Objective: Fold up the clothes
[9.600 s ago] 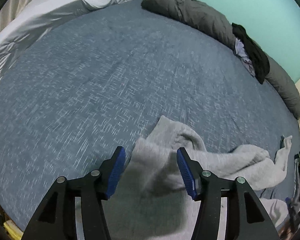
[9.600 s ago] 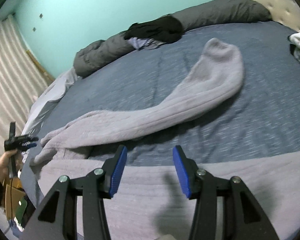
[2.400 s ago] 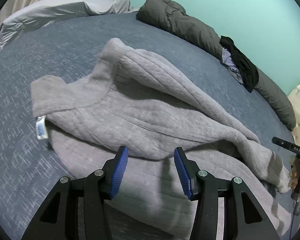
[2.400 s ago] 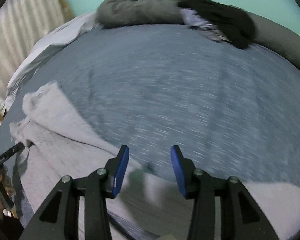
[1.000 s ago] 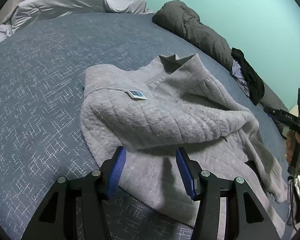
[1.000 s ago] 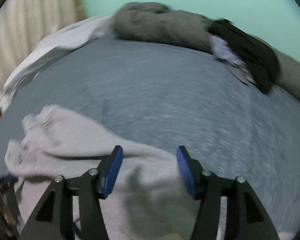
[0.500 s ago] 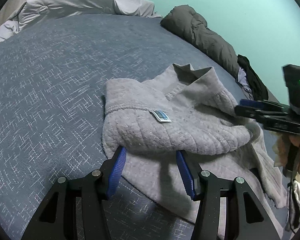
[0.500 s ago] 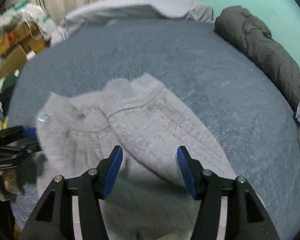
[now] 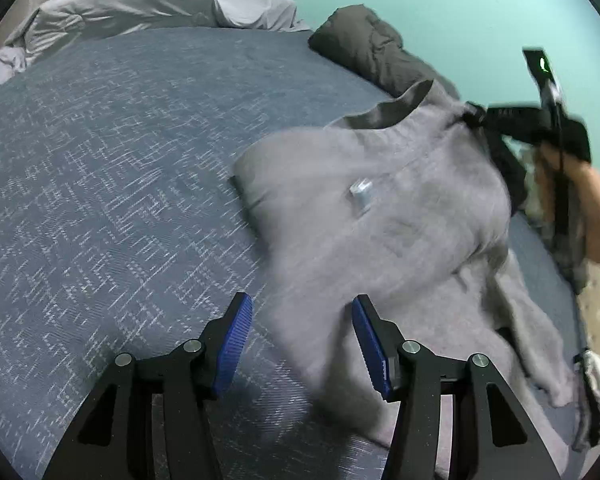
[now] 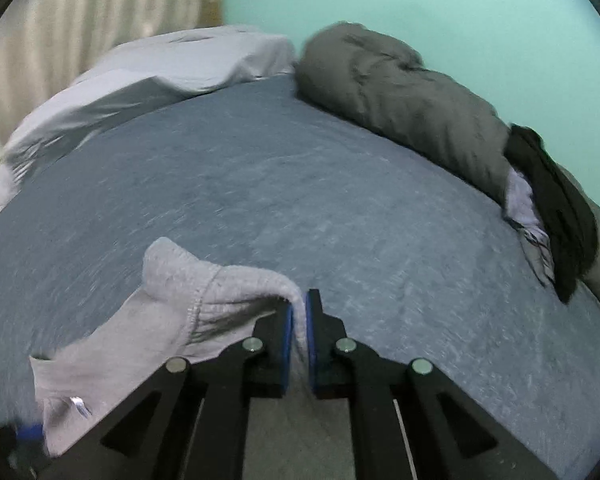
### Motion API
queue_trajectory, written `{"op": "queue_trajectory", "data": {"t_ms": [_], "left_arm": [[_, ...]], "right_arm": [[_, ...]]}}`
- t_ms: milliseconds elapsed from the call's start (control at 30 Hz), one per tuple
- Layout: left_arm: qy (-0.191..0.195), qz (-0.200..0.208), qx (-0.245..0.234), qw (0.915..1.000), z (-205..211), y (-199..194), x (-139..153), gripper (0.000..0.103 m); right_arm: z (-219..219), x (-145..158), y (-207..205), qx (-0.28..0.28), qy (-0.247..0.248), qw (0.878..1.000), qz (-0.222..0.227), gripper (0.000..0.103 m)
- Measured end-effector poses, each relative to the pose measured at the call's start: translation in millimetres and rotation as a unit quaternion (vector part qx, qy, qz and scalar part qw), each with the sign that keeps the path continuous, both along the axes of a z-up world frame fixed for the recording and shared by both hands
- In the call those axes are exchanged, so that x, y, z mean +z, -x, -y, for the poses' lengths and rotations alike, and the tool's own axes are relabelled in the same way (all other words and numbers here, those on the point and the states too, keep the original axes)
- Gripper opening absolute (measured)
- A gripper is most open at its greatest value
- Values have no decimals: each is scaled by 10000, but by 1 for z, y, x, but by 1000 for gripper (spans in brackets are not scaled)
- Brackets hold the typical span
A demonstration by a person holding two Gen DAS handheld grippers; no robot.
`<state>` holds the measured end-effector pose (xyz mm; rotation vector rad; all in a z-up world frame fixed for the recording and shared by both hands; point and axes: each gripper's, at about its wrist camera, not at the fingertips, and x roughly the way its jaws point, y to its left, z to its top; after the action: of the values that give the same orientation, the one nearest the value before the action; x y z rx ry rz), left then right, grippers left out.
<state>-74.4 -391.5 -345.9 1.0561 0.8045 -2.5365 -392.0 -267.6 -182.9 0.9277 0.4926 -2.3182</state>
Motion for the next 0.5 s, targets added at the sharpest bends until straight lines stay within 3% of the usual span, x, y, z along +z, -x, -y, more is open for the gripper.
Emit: {"op": "queue_trajectory", "data": {"t_ms": [167,267,333,367,500], "left_arm": [[-180,-43,131,9997,8,-4,-3,59],[-316,-85,174,9993,14,-5,-5,59],[-389,-129,161,9990,18,-3,-6,60],[-456,-157,146,9987,21,-1,-6,60],[-555,-197,204,9981,29,2,-8,60]], "right_arm": [[-8,4,-6,95,-63,9995,-289,12],[-20,4,-2,15,82,9998,-189,24],[-29,1,6,-40,154,9999,24,46],[-33,0,9,-49,266,9995,142,51],[-63,15,8,-125,853,9959,277,54]]}}
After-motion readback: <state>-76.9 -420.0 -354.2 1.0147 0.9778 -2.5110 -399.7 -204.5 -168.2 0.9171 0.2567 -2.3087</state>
